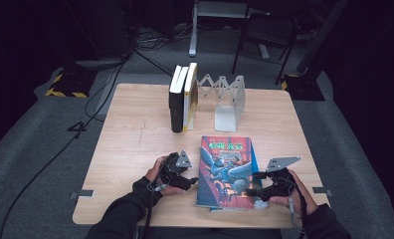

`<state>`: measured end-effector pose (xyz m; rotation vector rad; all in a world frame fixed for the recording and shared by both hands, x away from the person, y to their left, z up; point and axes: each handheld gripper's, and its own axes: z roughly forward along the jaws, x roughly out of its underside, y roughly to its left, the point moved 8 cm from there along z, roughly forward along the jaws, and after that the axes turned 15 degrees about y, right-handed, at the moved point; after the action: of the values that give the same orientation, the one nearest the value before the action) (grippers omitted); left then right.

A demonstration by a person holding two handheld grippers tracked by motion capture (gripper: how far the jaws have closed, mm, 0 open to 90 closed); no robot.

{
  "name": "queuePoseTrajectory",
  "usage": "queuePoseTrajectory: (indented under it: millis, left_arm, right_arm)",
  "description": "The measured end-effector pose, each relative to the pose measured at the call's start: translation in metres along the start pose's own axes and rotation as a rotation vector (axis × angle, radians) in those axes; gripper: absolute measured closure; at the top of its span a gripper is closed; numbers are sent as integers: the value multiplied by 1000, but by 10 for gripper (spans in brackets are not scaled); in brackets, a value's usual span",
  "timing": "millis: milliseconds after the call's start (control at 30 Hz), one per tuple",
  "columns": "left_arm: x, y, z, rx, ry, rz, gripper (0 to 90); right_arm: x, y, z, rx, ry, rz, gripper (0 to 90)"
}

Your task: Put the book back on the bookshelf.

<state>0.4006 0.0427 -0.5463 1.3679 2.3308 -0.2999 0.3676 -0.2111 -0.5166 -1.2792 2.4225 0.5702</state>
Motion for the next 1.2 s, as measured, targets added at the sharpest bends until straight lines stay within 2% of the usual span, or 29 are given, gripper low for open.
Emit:
queuePoseTrajectory:
  millis: [33,100,233,367,467,533,567,633,733,833,967,1067,1200]
  left_arm:
    - [-1,-1,1,5,1,0,305]
    - [-2,-1,5,16,4,0,333]
    - [-7,-3,10,26,16,14,391]
    - [-9,-4,13,53,22,18,433]
    - [-13,-5,12,74,0,10,458]
    - [-15,-6,12,73,4,12,455]
    - [-15,-5,13,71,7,16,455]
    - [-13,-4,15,66,22,14,442]
    - [-13,-3,14,55,20,14,421]
    - [-12,-2,16,50,29,13,400]
    - [-12,6,17,46,16,-29,394]
    - [-15,15,18,50,2,-54,393]
    - [-21,29,21,53,-8,-88,390]
  right_arm:
    - [-2,-3,2,-22,5,12,217]
    - [-5,-4,4,-31,13,8,208]
    - [-10,-5,6,-17,34,-6,192]
    - [-12,-4,5,-1,21,-29,201]
    - [-16,-3,2,14,-22,-34,243]
    - [-18,-3,0,26,-33,-38,288]
    - [-20,-3,-2,25,-55,-39,342]
    - [-25,-3,-3,18,-89,-36,378]
    - [-29,-4,0,18,-73,-38,380]
    - [-35,-6,4,2,-79,-33,475]
    - [-42,-7,6,-59,-95,-40,650]
    - [-43,-5,6,-47,-102,-78,687]
    - [-45,-3,2,-41,-138,-104,708]
